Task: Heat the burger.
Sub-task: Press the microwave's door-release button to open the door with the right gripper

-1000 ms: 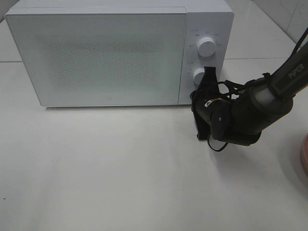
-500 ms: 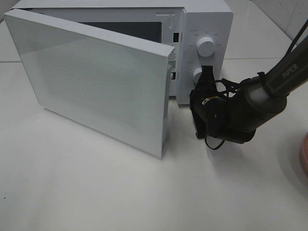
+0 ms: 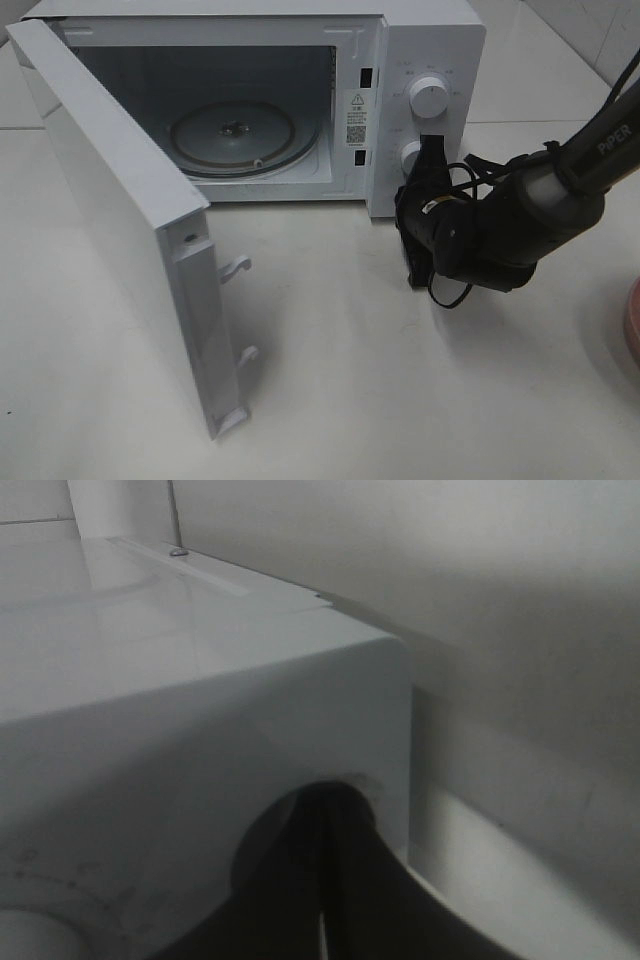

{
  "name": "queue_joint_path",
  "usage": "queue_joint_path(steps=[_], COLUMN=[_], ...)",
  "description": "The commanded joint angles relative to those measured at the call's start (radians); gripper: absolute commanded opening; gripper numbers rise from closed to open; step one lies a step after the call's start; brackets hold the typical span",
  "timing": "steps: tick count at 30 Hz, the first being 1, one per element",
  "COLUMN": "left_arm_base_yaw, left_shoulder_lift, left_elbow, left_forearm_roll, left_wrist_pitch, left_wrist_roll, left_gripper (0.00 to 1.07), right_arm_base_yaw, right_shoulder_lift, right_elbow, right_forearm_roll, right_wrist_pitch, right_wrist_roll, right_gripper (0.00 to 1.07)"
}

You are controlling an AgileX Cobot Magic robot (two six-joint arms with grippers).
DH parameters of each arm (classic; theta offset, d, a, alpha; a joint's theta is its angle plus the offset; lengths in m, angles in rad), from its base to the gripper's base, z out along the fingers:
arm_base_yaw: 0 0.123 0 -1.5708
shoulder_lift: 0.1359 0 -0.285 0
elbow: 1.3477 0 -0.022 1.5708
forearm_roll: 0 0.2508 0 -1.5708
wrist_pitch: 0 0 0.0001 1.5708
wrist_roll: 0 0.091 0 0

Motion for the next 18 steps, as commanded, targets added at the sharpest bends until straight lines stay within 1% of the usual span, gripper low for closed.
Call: queue_joint_path(steps=[1,2,6,8,11,18], left_arm_base_yaw=[-0.003,-0.003,-0.003,-0.003,-0.003,-0.003], left_shoulder_lift=[-0.019,-0.019,-0.019,-0.019,-0.019,-0.019], left_elbow=[0.002,0.002,0.002,0.002,0.002,0.002], left_forearm_roll=[-0.005,-0.005,-0.005,-0.005,-0.005,-0.005], left_wrist_pitch=[-0.005,-0.005,-0.005,-0.005,-0.005,-0.005], left_wrist_roll=[-0.001,-0.001,-0.001,-0.001,-0.001,-0.001], left_gripper=[0.98,0.98,0.98,0.98,0.98,0.98], right_arm_base_yaw=[-0.024,-0.015,-0.005,-0.005,-0.005,-0.005], right_shoulder_lift=[-0.034,-0.040,-0.052,-0.074,-0.092,-0.159], right_elbow=[-0.011,0.011,0.040,0.066,0.083,0.145], right_forearm_roll=[-0.083,-0.081,-0.082,-0.102,-0.106,-0.108], right_wrist_pitch=[-0.095,-0.078,-0.057,0.003,0.042,0.133], right_wrist_roll=[0.029,0.060,0.067,0.068,0.068,0.026], right_gripper=[0.00,0.00,0.00,0.00,0.00,0.00])
